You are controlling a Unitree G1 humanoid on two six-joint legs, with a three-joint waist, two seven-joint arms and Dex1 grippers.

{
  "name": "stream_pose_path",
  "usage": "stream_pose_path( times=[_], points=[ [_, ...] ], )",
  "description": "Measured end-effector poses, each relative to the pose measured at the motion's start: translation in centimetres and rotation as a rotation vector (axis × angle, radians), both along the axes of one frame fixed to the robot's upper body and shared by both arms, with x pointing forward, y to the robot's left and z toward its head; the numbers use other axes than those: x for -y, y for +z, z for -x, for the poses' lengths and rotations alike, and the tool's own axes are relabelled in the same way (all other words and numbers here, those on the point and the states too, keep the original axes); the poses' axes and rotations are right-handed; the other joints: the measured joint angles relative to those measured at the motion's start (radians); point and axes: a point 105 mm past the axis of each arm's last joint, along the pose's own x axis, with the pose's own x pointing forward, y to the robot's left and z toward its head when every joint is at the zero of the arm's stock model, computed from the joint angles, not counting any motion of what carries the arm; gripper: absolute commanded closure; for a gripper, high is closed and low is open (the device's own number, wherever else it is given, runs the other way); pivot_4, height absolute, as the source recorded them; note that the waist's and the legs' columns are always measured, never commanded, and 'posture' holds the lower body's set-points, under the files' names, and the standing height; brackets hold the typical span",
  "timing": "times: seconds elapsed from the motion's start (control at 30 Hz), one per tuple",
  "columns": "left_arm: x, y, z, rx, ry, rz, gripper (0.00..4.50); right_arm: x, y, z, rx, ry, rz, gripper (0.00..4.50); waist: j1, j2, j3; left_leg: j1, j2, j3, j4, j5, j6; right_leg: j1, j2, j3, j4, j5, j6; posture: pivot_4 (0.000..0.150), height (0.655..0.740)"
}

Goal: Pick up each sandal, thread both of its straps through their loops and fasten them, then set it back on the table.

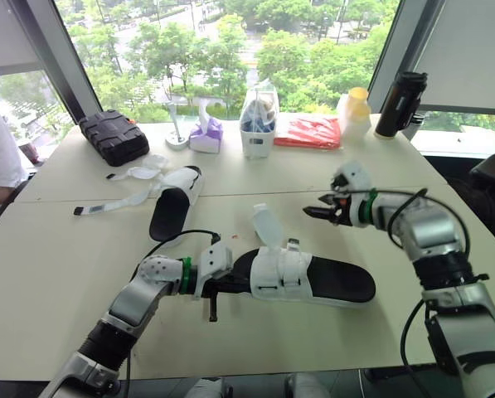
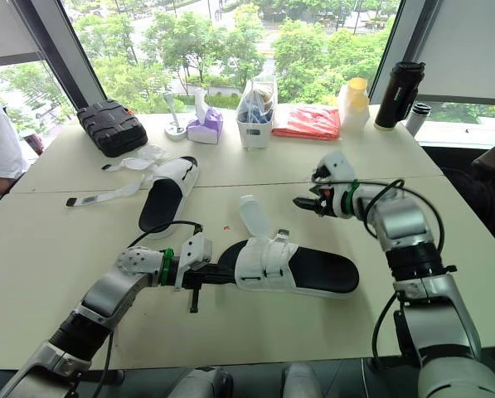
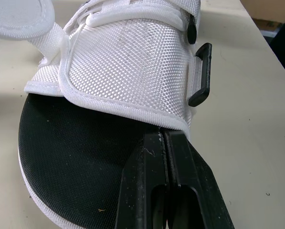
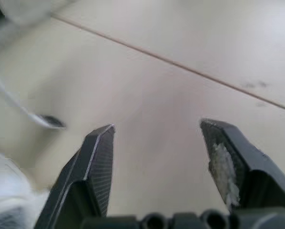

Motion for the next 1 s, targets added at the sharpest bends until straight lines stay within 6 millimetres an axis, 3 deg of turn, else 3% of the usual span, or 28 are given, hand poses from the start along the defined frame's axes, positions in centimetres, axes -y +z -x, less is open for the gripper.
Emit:
stream_pose_path(
  times=[0.1,0.23,0.63,0.83,1.0],
  points=[
    [0.0,0.0,0.0,-0.001,0.000,0.001,4.50,-1.7,0.3,1.4,-0.076,0.103,-0.070,1.46,0.001,0.000,0.000,0.000,0.000,0.000,0.000,0.000,0.000,0.000,0.000,0.000,0.000,0.000,0.000,0.150,0.7400],
    [0.0,0.0,-0.1,-0.004,-0.007,-0.001,4.50,-3.2,-1.2,2.5,-0.154,0.205,-0.056,1.46,0.000,0.000,0.000,0.000,0.000,0.000,0.000,0.000,0.000,0.000,0.000,0.000,0.000,0.000,0.000,0.150,0.7400],
    [0.0,0.0,-0.2,0.000,-0.011,-0.001,4.50,-6.2,-3.6,3.9,-0.302,0.381,-0.111,1.46,0.000,0.000,0.000,0.000,0.000,0.000,0.000,0.000,0.000,0.000,0.000,0.000,0.000,0.000,0.000,0.150,0.7400],
    [0.0,0.0,-0.1,0.000,-0.009,-0.001,4.50,-8.0,-4.3,3.8,-0.356,0.431,-0.157,1.46,-0.002,0.000,0.000,0.000,0.000,0.000,0.000,0.000,0.000,0.000,0.000,0.000,0.000,0.000,0.000,0.150,0.7400],
    [0.0,0.0,-0.1,0.000,-0.008,0.001,4.50,-10.8,-4.0,2.9,-0.358,0.480,-0.195,1.46,-0.001,0.000,0.000,0.000,0.000,0.000,0.000,0.000,0.000,0.000,0.000,0.000,0.001,0.000,0.000,0.150,0.7400]
  ],
)
